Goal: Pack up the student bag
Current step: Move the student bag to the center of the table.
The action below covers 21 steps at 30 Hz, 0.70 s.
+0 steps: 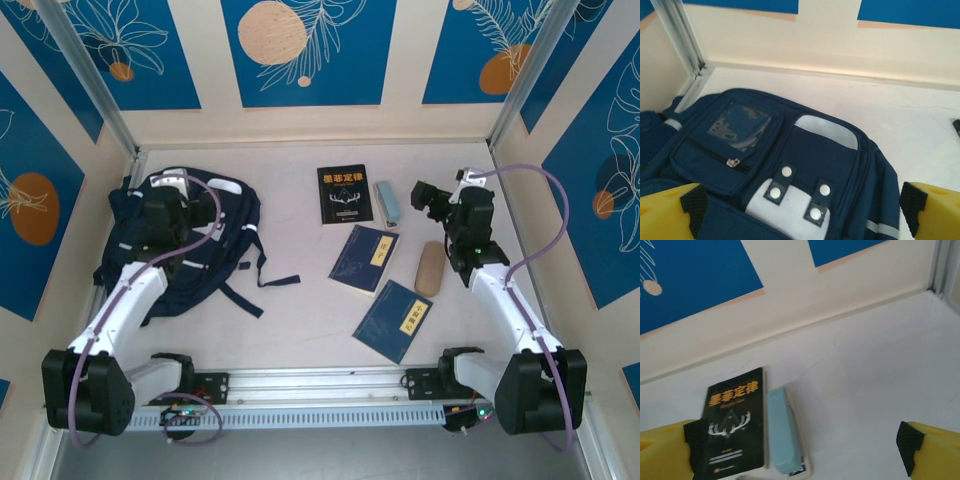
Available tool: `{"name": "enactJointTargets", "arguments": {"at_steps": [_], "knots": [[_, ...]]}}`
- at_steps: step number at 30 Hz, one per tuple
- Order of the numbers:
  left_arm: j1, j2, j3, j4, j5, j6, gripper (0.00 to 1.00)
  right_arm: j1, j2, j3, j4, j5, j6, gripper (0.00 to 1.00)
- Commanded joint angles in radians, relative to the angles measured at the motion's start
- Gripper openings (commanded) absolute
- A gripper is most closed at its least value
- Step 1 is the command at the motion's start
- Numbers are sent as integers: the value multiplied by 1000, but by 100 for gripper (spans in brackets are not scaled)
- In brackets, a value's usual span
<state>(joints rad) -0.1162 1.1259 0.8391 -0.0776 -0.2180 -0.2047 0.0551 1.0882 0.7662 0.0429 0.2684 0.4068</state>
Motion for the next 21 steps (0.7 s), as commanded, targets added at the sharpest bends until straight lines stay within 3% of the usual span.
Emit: {"name": "enactJointTargets", "arguments": {"at_steps": [1,5,8,16,21], "knots": [[3,17,51,-336,-1,-128,100,14,34,87,-291,-137,143,99],[13,97,81,-461,-95,-203,100,56,105,154,-362,-242,212,100],[35,155,87,-513,-114,-253,100,102,172,189,-394,-241,257,98],[76,282,48,-482,28,-306,100,230,365,297,-451,-240,282,95],[70,381,51,-447,191,-295,88,280,423,324,-449,-239,309,94]]}}
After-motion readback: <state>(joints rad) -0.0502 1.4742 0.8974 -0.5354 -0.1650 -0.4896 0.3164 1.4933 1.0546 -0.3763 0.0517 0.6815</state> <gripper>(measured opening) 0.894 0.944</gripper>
